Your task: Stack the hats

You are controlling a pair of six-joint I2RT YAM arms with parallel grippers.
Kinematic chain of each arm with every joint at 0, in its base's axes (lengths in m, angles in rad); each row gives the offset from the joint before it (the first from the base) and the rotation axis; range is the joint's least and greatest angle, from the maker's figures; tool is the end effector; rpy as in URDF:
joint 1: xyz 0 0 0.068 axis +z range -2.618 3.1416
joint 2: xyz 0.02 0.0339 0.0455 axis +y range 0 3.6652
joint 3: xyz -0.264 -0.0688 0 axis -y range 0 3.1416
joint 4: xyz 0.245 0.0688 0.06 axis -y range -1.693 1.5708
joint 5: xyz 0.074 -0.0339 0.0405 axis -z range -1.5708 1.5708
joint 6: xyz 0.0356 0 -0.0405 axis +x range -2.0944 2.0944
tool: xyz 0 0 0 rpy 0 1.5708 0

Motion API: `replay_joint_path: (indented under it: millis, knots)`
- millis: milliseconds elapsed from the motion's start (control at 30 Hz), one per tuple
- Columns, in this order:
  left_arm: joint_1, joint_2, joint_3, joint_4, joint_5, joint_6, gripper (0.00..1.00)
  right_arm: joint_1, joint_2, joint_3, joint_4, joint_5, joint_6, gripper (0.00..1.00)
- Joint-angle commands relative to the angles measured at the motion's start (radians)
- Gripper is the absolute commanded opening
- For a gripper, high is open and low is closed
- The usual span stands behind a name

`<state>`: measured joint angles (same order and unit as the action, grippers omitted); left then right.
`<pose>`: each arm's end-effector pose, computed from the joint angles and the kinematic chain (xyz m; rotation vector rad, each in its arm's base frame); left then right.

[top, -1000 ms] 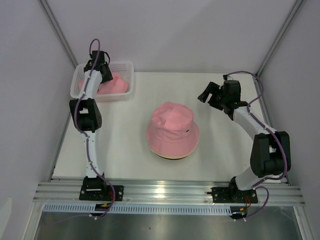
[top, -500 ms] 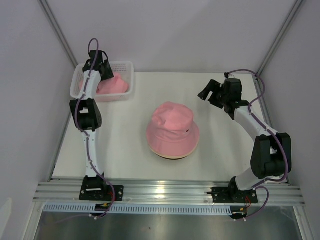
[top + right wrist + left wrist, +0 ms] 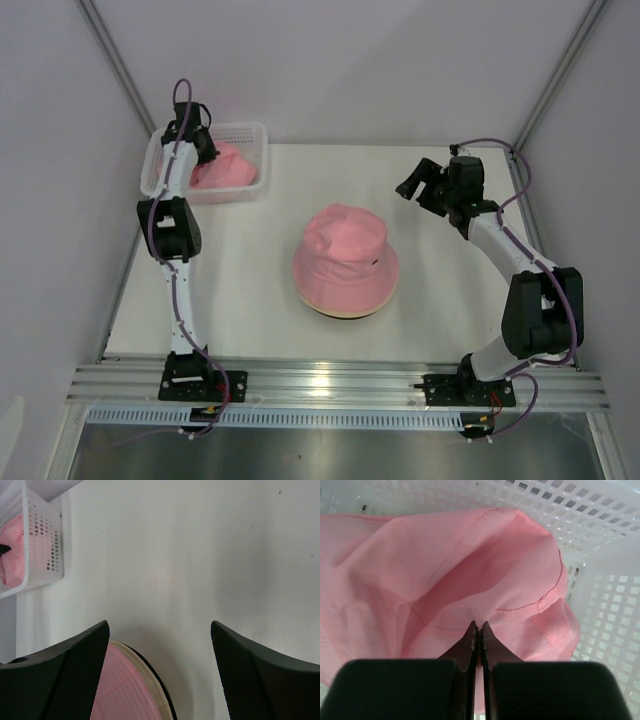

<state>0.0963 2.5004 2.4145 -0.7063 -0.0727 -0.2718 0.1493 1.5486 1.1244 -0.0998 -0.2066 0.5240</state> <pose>0.5549 0.0562 0.2322 -0.4665 2.3138 0.0006 0.3513 0.0602 0.2768 0.2728 2.1264 0.6173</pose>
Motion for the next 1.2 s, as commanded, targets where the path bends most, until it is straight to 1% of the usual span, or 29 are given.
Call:
replay_joint_path:
  millis: [0, 100, 200, 233, 300, 333, 367, 467, 600, 633, 667, 700, 733, 800, 833, 867, 900, 933, 1067, 1100, 1133, 1167]
  knots:
    - [0.013, -0.008, 0.028, 0.01, 0.019, 0.0, 0.01, 0.006, -0.053, 0.04, 0.015, 0.019, 0.005, 0.85]
    - [0.011, -0.064, -0.001, -0.005, 0.005, 0.006, 0.01, 0.007, -0.062, 0.049, 0.029, -0.005, 0.007, 0.85]
    - [0.011, -0.207, -0.057, 0.001, 0.011, 0.011, 0.01, 0.007, -0.073, 0.078, 0.055, -0.042, 0.007, 0.86]
    - [0.011, -0.294, -0.078, 0.008, 0.039, 0.01, 0.01, 0.006, -0.077, 0.089, 0.063, -0.053, 0.011, 0.88]
    - [0.011, -0.371, -0.084, 0.004, 0.089, -0.009, 0.01, 0.007, -0.079, 0.12, 0.087, -0.092, 0.022, 0.88]
    - [0.008, -0.408, -0.086, 0.001, 0.147, -0.017, 0.01, 0.009, -0.085, 0.126, 0.127, -0.105, 0.031, 0.89]
    - [0.003, -0.472, -0.086, -0.011, 0.161, -0.026, 0.01, 0.007, -0.09, 0.132, 0.171, -0.132, 0.054, 0.89]
    - [-0.027, -0.564, -0.095, -0.033, 0.197, -0.032, 0.01, 0.013, -0.113, 0.147, 0.254, -0.171, 0.094, 0.89]
    - [-0.087, -0.704, -0.104, -0.097, 0.275, 0.012, 0.01, 0.03, -0.151, 0.137, 0.353, -0.174, 0.174, 0.92]
    - [-0.139, -0.725, -0.107, -0.108, 0.296, 0.017, 0.01, 0.032, -0.159, 0.126, 0.368, -0.178, 0.197, 0.92]
    - [-0.159, -0.747, -0.117, -0.114, 0.31, 0.019, 0.01, 0.032, -0.172, 0.115, 0.414, -0.195, 0.221, 0.93]
    - [-0.177, -0.79, -0.126, -0.117, 0.318, 0.014, 0.01, 0.033, -0.183, 0.101, 0.439, -0.2, 0.293, 0.93]
    - [-0.223, -0.813, -0.136, -0.111, 0.317, 0.011, 0.01, 0.033, -0.192, 0.083, 0.463, -0.197, 0.336, 0.93]
    - [-0.276, -0.859, -0.192, -0.096, 0.301, -0.006, 0.01, 0.045, -0.235, 0.005, 0.552, -0.18, 0.416, 0.94]
    - [-0.332, -0.908, -0.204, -0.066, 0.292, -0.012, 0.01, 0.049, -0.252, -0.023, 0.572, -0.169, 0.482, 0.94]
    - [-0.361, -0.932, -0.274, -0.044, 0.283, -0.015, 0.01, 0.053, -0.271, -0.073, 0.593, -0.143, 0.508, 0.96]
    - [-0.391, -0.958, -0.297, -0.024, 0.266, -0.015, 0.01, 0.058, -0.307, -0.093, 0.592, -0.134, 0.531, 0.96]
    - [-0.444, -1.001, -0.34, -0.004, 0.228, -0.017, 0.01, 0.056, -0.327, -0.11, 0.592, -0.129, 0.568, 0.98]
    - [-0.541, -1.084, -0.466, 0.073, 0.174, -0.052, 0.01, 0.056, -0.435, -0.193, 0.572, -0.123, 0.628, 1.0]
    - [-0.556, -1.104, -0.551, 0.089, 0.159, -0.079, 0.01, 0.058, -0.458, -0.233, 0.574, -0.123, 0.643, 0.99]
    - [-0.588, -1.126, -0.589, 0.114, 0.14, -0.095, 0.01, 0.067, -0.503, -0.26, 0.578, -0.122, 0.668, 1.0]
    - [-0.604, -1.167, -0.621, 0.175, 0.117, -0.107, 0.01, 0.075, -0.527, -0.293, 0.606, -0.114, 0.715, 0.99]
